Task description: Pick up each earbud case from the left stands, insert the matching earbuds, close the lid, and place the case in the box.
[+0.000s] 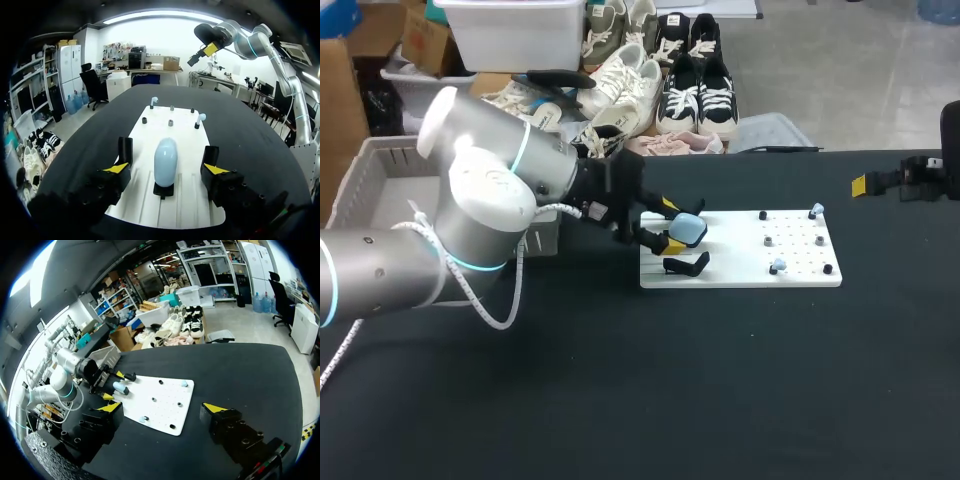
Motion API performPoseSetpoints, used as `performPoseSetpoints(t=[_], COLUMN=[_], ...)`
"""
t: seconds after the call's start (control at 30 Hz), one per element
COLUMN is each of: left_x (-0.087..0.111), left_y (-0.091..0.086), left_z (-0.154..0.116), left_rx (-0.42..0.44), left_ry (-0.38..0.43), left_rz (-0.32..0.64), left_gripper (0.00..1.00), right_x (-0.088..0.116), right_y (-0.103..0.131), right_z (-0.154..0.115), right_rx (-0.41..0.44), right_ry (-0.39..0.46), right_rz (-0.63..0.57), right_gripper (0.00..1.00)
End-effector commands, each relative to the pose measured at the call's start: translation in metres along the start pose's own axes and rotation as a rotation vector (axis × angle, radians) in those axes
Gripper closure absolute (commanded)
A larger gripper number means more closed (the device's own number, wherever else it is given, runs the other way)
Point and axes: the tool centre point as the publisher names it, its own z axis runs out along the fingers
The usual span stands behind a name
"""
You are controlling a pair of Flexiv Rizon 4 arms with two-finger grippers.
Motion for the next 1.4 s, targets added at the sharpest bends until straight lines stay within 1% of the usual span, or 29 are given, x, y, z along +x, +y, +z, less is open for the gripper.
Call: performPoseSetpoints(t=[0.03, 0.07, 0.23, 0.5, 0.9, 1.17, 1.23, 1.3, 1.4], left_x=[0.0006, 0.0005, 0.0009, 0.0033, 0.0023, 0.0013, 0.0013, 0.0011, 0.0016], left_y=[-0.0015, -0.0015, -0.0014, -0.0011, -0.0001, 0.0010, 0.0011, 0.0012, 0.0018], left_z=[0.0003, 0.0008, 0.0023, 0.0019, 0.0041, 0.0048, 0.0050, 0.0053, 0.0060], left_rx=[-0.006, -0.005, -0.007, -0.018, -0.009, -0.006, -0.005, -0.003, -0.002], left_ry=[-0.004, -0.007, -0.014, -0.013, -0.017, -0.023, -0.026, -0.027, -0.029], left_rz=[-0.002, -0.004, -0.014, -0.034, -0.034, -0.036, -0.038, -0.039, -0.041], left_gripper=[0.06, 0.06, 0.14, 0.31, 0.31, 0.33, 0.32, 0.36, 0.38], right_x=[-0.0003, -0.0003, -0.0003, -0.0003, -0.0003, -0.0003, -0.0003, -0.0003, -0.0003], right_y=[-0.0008, -0.0008, -0.0008, -0.0008, -0.0008, -0.0008, -0.0008, -0.0008, -0.0008], right_z=[0.0000, 0.0000, 0.0000, 0.0000, 0.0000, 0.0000, 0.0000, 0.0000, 0.0000], right_rx=[-0.002, -0.002, -0.002, -0.002, -0.002, -0.002, -0.002, -0.002, -0.002], right_ry=[0.001, 0.001, 0.001, 0.001, 0.001, 0.001, 0.001, 0.001, 0.001], right_rz=[-0.001, -0.001, -0.001, -0.001, -0.001, -0.001, -0.001, -0.001, -0.001], right_gripper=[0.00, 0.00, 0.00, 0.00, 0.00, 0.00, 0.00, 0.00, 0.00])
